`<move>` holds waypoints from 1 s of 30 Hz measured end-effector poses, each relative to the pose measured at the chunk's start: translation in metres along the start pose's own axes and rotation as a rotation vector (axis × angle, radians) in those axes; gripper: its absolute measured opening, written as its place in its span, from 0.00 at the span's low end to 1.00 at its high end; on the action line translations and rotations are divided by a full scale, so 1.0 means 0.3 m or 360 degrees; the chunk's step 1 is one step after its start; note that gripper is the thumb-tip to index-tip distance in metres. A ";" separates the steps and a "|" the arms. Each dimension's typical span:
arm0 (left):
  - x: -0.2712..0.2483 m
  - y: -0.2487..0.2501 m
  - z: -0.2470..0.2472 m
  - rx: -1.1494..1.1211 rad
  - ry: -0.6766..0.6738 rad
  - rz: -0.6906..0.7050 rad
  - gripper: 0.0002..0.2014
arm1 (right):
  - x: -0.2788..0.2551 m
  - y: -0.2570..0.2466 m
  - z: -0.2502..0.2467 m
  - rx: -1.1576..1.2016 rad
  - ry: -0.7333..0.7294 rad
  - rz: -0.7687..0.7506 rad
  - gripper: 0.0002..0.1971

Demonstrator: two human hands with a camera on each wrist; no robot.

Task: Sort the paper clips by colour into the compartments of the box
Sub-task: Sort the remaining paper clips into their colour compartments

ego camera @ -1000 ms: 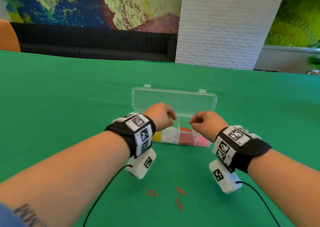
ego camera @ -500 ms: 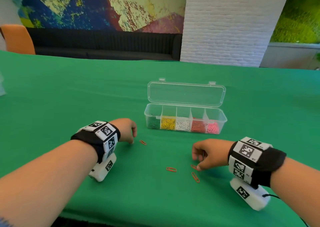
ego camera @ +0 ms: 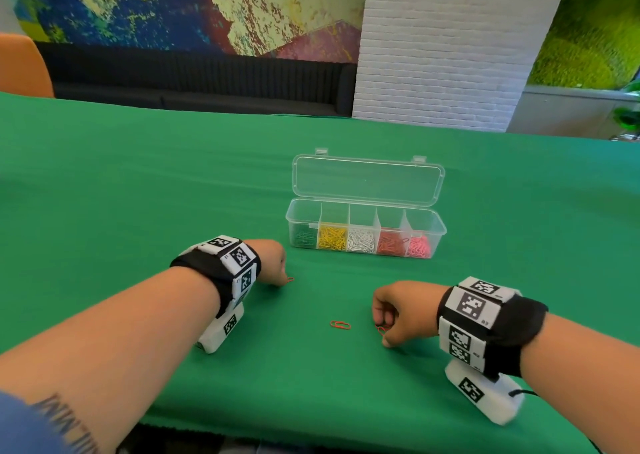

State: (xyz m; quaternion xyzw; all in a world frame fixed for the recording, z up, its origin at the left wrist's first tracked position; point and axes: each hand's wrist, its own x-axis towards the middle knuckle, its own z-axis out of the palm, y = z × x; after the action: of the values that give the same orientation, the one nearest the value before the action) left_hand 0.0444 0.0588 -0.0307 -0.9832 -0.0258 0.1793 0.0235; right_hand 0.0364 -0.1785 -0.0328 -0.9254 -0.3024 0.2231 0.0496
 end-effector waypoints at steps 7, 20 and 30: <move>-0.062 0.034 -0.015 -0.0083 0.0072 0.0258 0.08 | -0.006 -0.013 0.005 -0.0003 0.0050 0.0001 0.14; -0.156 0.233 0.002 -0.0139 0.0056 0.0697 0.17 | -0.007 -0.018 -0.008 -0.0037 0.0030 -0.0017 0.12; -0.177 0.267 0.033 -0.0028 0.0210 0.0634 0.13 | -0.010 -0.020 0.002 -0.0121 0.0008 -0.0093 0.13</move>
State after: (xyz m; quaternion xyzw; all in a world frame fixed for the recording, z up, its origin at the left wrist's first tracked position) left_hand -0.0053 -0.0238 -0.0257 -0.9786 0.1692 0.1155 -0.0194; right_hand 0.0308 -0.1754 -0.0310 -0.9179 -0.3375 0.2076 0.0218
